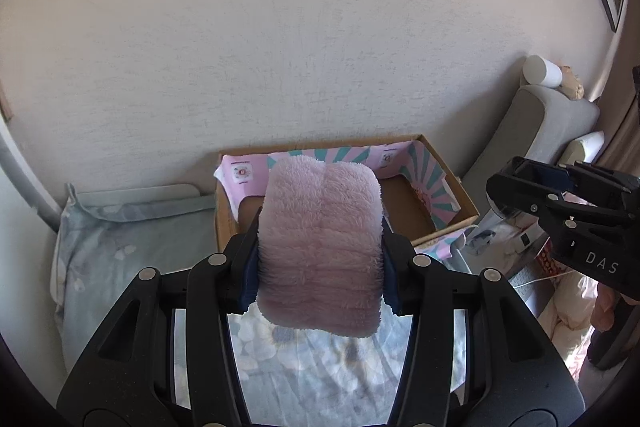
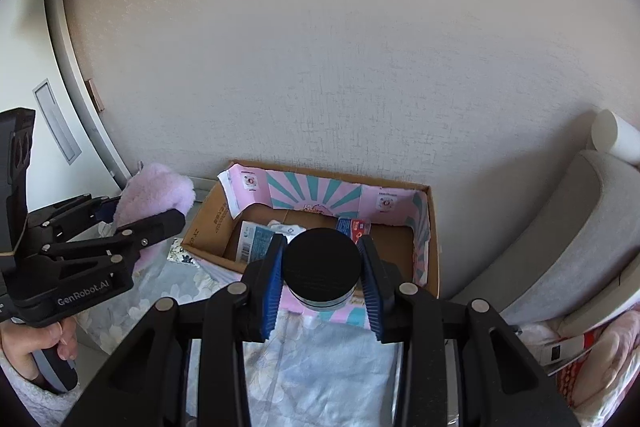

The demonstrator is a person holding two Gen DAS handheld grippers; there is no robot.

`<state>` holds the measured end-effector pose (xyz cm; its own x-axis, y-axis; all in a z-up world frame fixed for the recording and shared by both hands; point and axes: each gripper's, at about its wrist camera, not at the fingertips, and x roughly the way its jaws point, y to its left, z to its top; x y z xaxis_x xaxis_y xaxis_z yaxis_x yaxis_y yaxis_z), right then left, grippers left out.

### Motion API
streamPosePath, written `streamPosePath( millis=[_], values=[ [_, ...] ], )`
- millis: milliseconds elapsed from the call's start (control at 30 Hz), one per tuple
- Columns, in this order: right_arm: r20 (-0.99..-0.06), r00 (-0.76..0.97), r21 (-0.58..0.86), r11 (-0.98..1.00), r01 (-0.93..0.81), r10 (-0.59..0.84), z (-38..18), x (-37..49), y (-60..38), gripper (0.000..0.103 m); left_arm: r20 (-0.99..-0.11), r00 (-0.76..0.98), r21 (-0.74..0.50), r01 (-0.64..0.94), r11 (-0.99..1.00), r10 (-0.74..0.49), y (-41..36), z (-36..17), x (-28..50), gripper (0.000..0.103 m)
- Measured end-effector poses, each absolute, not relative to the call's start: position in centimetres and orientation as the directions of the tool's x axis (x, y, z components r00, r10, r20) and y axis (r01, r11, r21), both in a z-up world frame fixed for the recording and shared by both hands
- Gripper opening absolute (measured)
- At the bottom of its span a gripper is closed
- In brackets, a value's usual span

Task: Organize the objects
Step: 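Lift the sock and jar and carry both over the cardboard box, then open the left tool to drop the sock while the right tool releases the jar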

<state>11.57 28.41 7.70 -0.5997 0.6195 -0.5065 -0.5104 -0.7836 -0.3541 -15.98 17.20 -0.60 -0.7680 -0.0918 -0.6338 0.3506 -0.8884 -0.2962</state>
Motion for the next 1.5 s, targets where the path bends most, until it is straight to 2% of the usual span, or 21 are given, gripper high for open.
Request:
streamPosePath(
  millis=[267, 700, 1033, 1067, 1100, 1133, 1167, 1233, 1500],
  values=[
    [-0.58, -0.553, -0.371, -0.799, -0.474, 0.598, 7.7, 6.6, 34.1, 0.033, -0.688, -0.724, -0.306, 0.357, -0.883, -0.055, 13.9, -3.2, -22.4, 0.044],
    [-0.755, -0.403, -0.281, -0.81, -0.514, 0.517, 1.9, 0.9, 45.9, 0.033, -0.808, -0.588, -0.323, 0.402, -0.857, 0.028, 10.3, -11.5, -31.6, 0.044],
    [-0.795, -0.374, -0.235, -0.81, -0.537, 0.478, 1.1, 0.3, 48.1, 0.033, -0.817, -0.577, -0.289, 0.381, -0.878, 0.019, 11.2, -11.6, -32.2, 0.047],
    [-0.802, -0.367, -0.225, -0.808, -0.545, 0.471, 1.2, 0.2, 48.2, 0.04, -0.82, -0.572, -0.28, 0.381, -0.881, 0.013, 11.3, -11.5, -32.1, 0.051],
    [-0.814, -0.359, -0.207, -0.805, -0.556, 0.457, 1.2, 0.2, 48.5, 0.05, -0.827, -0.562, -0.269, 0.381, -0.885, 0.01, 11.4, -11.4, -32.0, 0.077],
    [-0.822, -0.35, -0.195, -0.801, -0.566, 0.448, 1.2, 0.2, 48.7, 0.072, -0.829, -0.559, -0.269, 0.371, -0.889, 0.018, 11.5, -11.4, -31.9, 0.1],
    [-0.827, -0.347, -0.185, -0.798, -0.574, 0.442, 1.2, 0.3, 48.8, 0.088, -0.824, -0.567, -0.274, 0.361, -0.891, 0.024, 11.6, -11.3, -31.7, 0.102],
    [-0.818, -0.369, -0.164, -0.794, -0.585, 0.441, 1.5, 0.6, 48.8, 0.096, -0.824, -0.567, -0.273, 0.353, -0.895, 0.028, 11.9, -11.2, -31.3, 0.103],
    [-0.82, -0.369, -0.149, -0.785, -0.602, 0.438, 1.7, 1.4, 48.3, 0.098, -0.827, -0.561, -0.267, 0.333, -0.904, 0.037, 13.1, -11.2, -30.0, 0.103]
  ],
)
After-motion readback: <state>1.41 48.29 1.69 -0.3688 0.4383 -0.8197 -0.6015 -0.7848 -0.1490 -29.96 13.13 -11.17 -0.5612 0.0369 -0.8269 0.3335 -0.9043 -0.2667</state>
